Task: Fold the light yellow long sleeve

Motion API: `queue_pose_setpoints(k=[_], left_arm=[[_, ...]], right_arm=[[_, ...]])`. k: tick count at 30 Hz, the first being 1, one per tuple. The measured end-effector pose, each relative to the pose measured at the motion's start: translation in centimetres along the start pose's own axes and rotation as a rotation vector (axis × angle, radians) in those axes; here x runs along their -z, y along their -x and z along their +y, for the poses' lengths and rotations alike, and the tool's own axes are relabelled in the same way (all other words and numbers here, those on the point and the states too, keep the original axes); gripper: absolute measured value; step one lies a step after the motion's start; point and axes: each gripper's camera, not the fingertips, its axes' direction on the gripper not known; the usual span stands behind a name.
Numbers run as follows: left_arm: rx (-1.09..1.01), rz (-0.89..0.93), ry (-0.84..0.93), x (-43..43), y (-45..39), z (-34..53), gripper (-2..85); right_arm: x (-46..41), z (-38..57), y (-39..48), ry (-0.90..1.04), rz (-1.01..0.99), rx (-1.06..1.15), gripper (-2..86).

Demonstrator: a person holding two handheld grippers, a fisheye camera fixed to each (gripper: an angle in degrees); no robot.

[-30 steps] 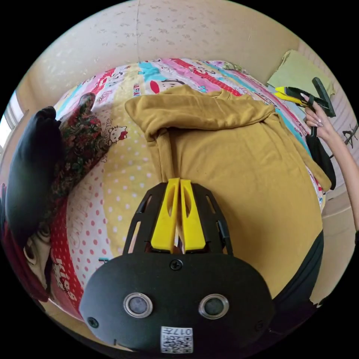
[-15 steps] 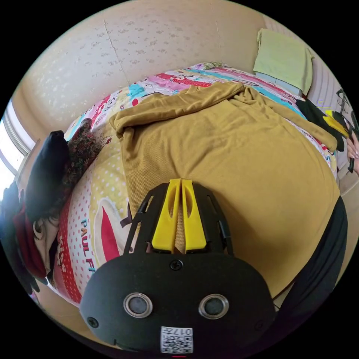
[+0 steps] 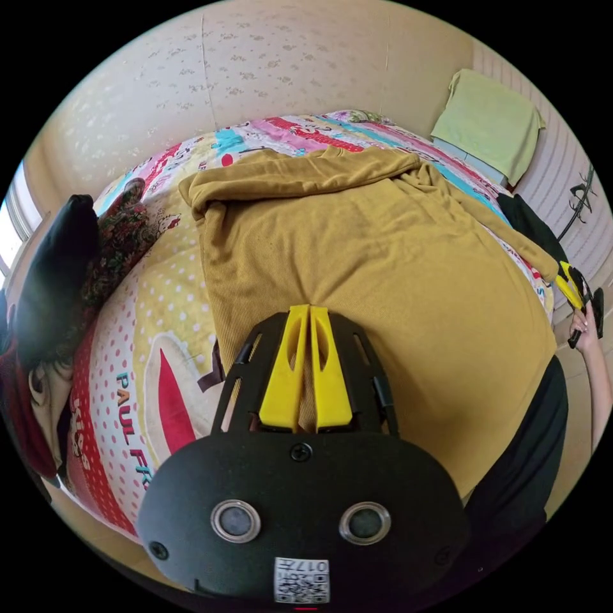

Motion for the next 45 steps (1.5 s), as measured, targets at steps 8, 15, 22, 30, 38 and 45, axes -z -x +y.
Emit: queue_pose_setpoints(k=[8,15,22,30,38,45], left_arm=[[0.001,0.003,0.001,0.1,0.3,-0.1,-0.5],[0.033,0.077,0.006,0.0,1.8,-0.3,-0.5],[0.012,0.043,0.006,0.2,1.6,-0.8,-0.7],[0.018,0.057,0.003,0.9,2.5,-1.6,-0.9],[0.007,0.040,-0.002,2.0,3.2,-2.6,-0.9],[0.080,0.178,0.005,2.3,6.9,-3.7,-0.7]], right_arm=[[4.8,-12.9,10.4,-0.055,0.007,0.293,2.3],[4.4,-20.9,17.2,-0.033,0.184,0.441,1.9],[-8.1,-18.8,23.4,0.021,0.078,0.526,1.8],[-34.4,-0.6,42.7,0.336,-0.158,0.896,2.9],[-55.7,12.1,31.8,0.823,-0.396,0.606,14.7],[-50.2,5.4,28.0,0.714,-0.116,0.844,14.3]])
